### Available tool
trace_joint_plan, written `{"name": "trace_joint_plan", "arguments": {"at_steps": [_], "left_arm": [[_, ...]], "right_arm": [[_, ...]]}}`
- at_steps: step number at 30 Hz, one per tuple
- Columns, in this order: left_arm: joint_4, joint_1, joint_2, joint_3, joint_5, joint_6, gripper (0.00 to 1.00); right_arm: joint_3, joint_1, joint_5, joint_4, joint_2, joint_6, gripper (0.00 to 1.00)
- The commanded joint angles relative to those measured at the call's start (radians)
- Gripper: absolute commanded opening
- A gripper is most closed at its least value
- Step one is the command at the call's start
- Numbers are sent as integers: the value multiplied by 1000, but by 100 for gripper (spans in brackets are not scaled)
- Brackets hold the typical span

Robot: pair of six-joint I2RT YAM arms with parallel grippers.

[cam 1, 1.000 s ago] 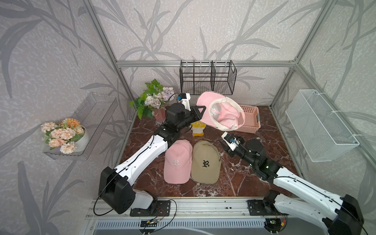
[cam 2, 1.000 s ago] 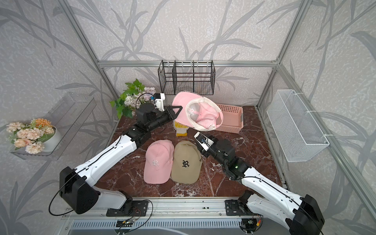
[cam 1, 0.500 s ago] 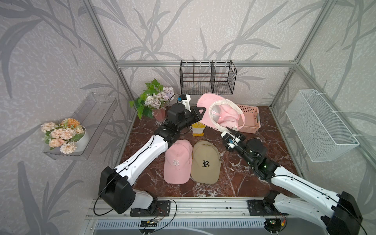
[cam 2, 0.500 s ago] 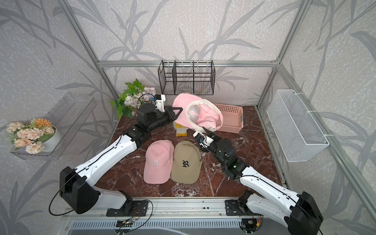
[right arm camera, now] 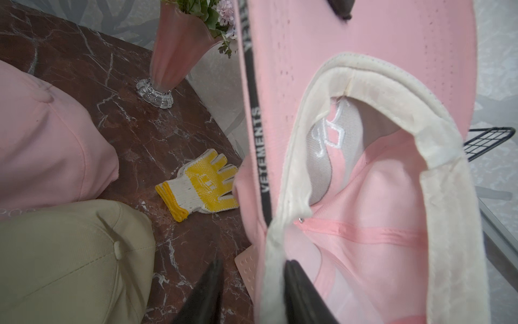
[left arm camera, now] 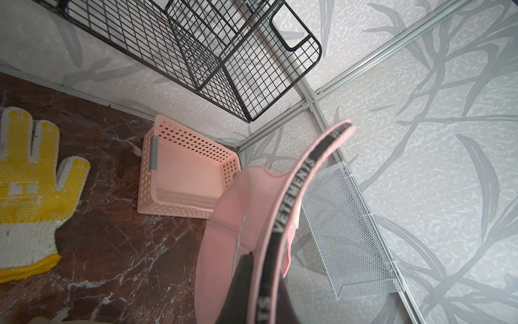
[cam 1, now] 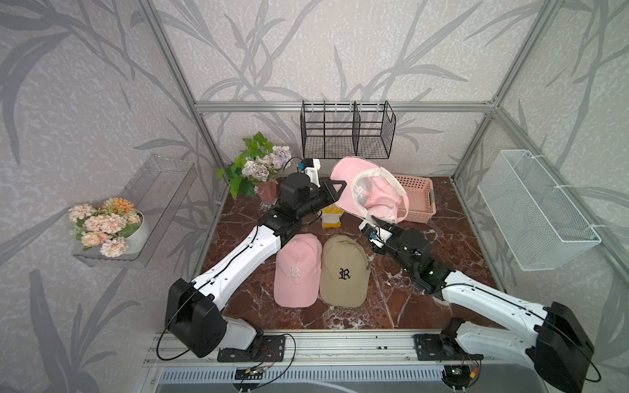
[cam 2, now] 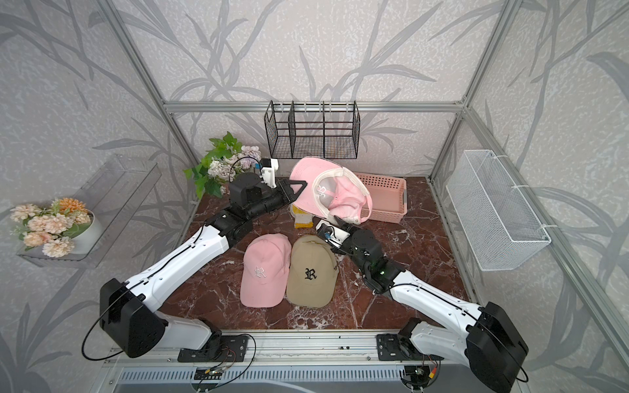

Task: Turn the baseball cap inside out
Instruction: Turn over the baseball cap.

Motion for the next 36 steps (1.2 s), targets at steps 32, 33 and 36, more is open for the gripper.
{"name": "trace_joint_plan", "arguments": {"at_steps": [32, 33, 36], "left_arm": [[-324, 21, 97, 434, 126, 859, 0], [-323, 23, 93, 434, 124, 856, 0], [-322, 29, 89, 435, 134, 847, 0]], "right_arm": [[313, -287, -903, -777, 178, 496, 42], [310, -289, -893, -785, 177, 491, 43], [297, -291, -825, -789, 169, 492, 45]]}}
